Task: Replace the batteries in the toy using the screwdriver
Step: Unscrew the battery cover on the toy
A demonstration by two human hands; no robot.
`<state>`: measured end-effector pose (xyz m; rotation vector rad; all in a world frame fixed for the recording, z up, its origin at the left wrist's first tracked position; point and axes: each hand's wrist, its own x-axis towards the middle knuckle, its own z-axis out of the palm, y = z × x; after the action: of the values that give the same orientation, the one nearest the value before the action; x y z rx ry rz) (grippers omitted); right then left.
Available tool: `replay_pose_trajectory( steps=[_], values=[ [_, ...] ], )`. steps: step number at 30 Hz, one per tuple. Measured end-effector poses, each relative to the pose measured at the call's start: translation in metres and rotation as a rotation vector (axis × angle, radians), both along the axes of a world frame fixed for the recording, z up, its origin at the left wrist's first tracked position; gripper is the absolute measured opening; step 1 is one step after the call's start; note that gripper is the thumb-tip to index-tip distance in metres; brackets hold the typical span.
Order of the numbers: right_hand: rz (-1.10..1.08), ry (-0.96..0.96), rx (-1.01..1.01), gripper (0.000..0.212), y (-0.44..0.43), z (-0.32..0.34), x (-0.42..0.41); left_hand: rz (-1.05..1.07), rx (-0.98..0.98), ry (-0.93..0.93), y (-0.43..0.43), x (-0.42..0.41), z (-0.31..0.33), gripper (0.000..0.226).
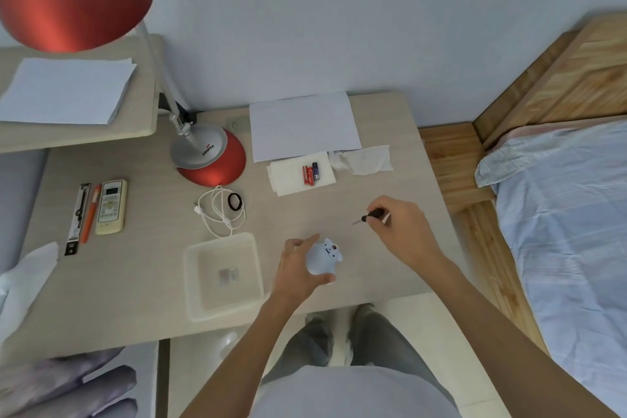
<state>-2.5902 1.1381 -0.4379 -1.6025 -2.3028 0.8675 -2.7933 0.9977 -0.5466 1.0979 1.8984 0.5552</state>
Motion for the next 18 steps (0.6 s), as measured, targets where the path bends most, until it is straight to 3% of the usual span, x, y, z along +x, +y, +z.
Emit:
replay_pose_trajectory(
  steps=[6,18],
  values=[
    [0.152,-0.048,-0.006,0.012,-0.021,0.011,-0.016,0.043,-0.002,-0.043,0.0,0.008,-0.011,0.084],
    [0.244,-0.148,-0.06,0.012,-0.031,-0.02,-0.019,-0.022,-0.074,-0.004,0.008,0.017,-0.028,0.083]
  ],
)
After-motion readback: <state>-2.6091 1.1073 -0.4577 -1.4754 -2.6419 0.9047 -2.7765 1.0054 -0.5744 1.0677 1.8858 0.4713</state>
